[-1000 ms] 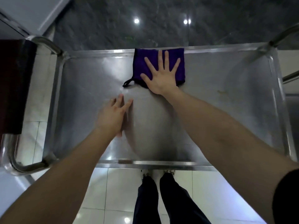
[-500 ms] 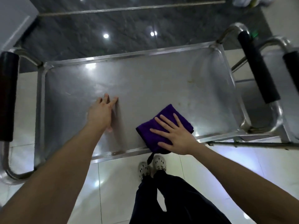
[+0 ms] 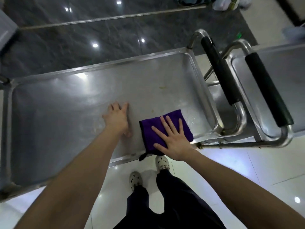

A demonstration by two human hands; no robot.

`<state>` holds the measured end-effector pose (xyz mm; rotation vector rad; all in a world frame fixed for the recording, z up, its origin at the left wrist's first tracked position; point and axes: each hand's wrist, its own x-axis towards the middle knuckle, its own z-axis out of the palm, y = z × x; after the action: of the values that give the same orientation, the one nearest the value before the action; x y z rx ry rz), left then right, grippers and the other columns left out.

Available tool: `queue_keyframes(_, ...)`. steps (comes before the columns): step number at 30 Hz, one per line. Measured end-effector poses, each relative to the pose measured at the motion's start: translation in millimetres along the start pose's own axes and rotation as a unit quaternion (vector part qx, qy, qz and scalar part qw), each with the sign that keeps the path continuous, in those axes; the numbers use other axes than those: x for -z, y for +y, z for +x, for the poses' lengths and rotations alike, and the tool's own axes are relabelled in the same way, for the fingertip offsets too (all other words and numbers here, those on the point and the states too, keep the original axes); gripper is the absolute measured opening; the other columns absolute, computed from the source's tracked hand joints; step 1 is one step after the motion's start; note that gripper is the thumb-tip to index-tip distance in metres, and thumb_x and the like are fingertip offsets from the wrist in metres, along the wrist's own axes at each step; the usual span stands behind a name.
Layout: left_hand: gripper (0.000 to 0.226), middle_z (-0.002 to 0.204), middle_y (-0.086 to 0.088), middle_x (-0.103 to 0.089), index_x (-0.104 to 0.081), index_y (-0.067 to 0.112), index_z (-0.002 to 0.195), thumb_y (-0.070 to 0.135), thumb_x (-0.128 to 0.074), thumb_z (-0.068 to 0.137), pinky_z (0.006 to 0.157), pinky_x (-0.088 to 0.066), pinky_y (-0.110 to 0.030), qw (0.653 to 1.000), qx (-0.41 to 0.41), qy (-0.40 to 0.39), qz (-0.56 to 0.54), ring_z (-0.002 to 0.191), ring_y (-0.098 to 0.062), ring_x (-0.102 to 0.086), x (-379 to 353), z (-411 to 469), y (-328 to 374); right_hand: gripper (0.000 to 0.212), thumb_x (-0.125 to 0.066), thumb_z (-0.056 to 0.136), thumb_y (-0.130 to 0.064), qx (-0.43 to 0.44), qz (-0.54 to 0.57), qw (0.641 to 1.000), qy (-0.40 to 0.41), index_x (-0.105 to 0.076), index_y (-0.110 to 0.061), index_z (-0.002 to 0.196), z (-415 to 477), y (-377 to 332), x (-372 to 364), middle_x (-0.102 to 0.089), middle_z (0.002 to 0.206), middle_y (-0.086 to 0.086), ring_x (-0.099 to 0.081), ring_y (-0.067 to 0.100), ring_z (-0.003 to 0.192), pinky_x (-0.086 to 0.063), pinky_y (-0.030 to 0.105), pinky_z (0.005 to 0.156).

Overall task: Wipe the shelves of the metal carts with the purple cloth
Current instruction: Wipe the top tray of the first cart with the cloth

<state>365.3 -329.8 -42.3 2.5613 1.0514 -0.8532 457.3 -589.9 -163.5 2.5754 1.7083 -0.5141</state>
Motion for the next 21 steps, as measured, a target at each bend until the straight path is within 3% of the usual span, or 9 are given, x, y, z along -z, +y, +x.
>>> queue_keyframes(4, 0.157, 0.16, -0.011, -0.028, -0.016, 0.035, 0.169, 0.047, -0.11, 0.043, 0.107, -0.052, -0.059, 1.0, 0.008, 0.015, 0.009, 0.149, -0.038, -0.03, -6, 13, 1, 0.073, -0.032, 0.107, -0.078, 0.211, -0.022, 0.977, -0.017, -0.01, -0.049, 0.171, 26, 74, 21, 0.007, 0.183, -0.002, 0.01, 0.025, 0.168, 0.005, 0.069, 0.129)
queue_keyframes(6, 0.161, 0.159, -0.012, -0.028, -0.016, 0.033, 0.17, 0.052, -0.109, 0.04, 0.108, -0.052, -0.057, 1.0, 0.0, 0.024, 0.014, 0.146, -0.039, -0.033, -12, 18, -1, 0.074, -0.033, 0.106, -0.079, 0.256, -0.052, 0.965, -0.021, -0.014, -0.05, 0.17, 55, 118, 39, 0.003, 0.183, -0.004, 0.006, 0.023, 0.168, 0.007, 0.065, 0.131)
queue_keyframes(8, 0.164, 0.163, -0.013, -0.024, -0.014, 0.034, 0.17, 0.054, -0.109, 0.037, 0.109, -0.052, -0.058, 0.999, 0.003, 0.03, 0.024, 0.148, -0.039, -0.03, -16, 23, -2, 0.075, -0.029, 0.104, -0.082, 0.2, -0.064, 0.978, -0.004, -0.01, -0.052, 0.17, 95, 151, 56, 0.002, 0.183, -0.004, 0.006, 0.023, 0.168, 0.007, 0.064, 0.131)
queue_keyframes(11, 0.165, 0.172, -0.012, -0.018, -0.013, 0.039, 0.171, 0.053, -0.109, 0.037, 0.11, -0.052, -0.058, 0.999, 0.016, 0.048, 0.012, 0.154, -0.038, -0.026, -22, 28, -5, 0.077, -0.018, 0.099, -0.09, -0.008, -0.017, 0.999, 0.028, -0.002, -0.058, 0.167, 172, 165, 82, 0.002, 0.183, -0.001, 0.009, 0.024, 0.168, 0.01, 0.067, 0.129)
queue_keyframes(14, 0.162, 0.177, -0.01, -0.016, -0.012, 0.042, 0.171, 0.053, -0.108, 0.041, 0.114, -0.05, -0.057, 0.998, 0.02, 0.06, 0.009, 0.159, -0.037, -0.02, -26, 32, -7, 0.088, -0.009, 0.092, -0.093, -0.167, 0.049, 0.984, 0.024, 0.0, -0.052, 0.169, 254, 138, 102, 0.014, 0.181, 0.006, 0.017, 0.033, 0.166, 0.021, 0.072, 0.12)
queue_keyframes(17, 0.164, 0.179, -0.01, -0.011, -0.009, 0.043, 0.171, 0.052, -0.108, 0.042, 0.119, -0.045, -0.058, 0.998, 0.023, 0.052, -0.007, 0.163, -0.037, -0.016, -28, 34, -8, 0.089, -0.008, 0.093, -0.091, -0.17, 0.056, 0.983, 0.031, 0.0, -0.048, 0.171, 295, 99, 102, 0.018, 0.179, 0.015, 0.02, 0.041, 0.164, 0.02, 0.08, 0.117)
queue_keyframes(21, 0.162, 0.176, -0.007, -0.013, -0.011, 0.042, 0.171, 0.051, -0.109, 0.041, 0.115, -0.049, -0.06, 0.998, 0.02, 0.054, -0.013, 0.16, -0.037, -0.019, -24, 31, -9, 0.084, -0.008, 0.098, -0.087, -0.067, 0.015, 0.997, 0.036, -0.004, -0.047, 0.171, 273, 67, 84, 0.014, 0.181, 0.013, 0.017, 0.039, 0.165, 0.013, 0.08, 0.12)
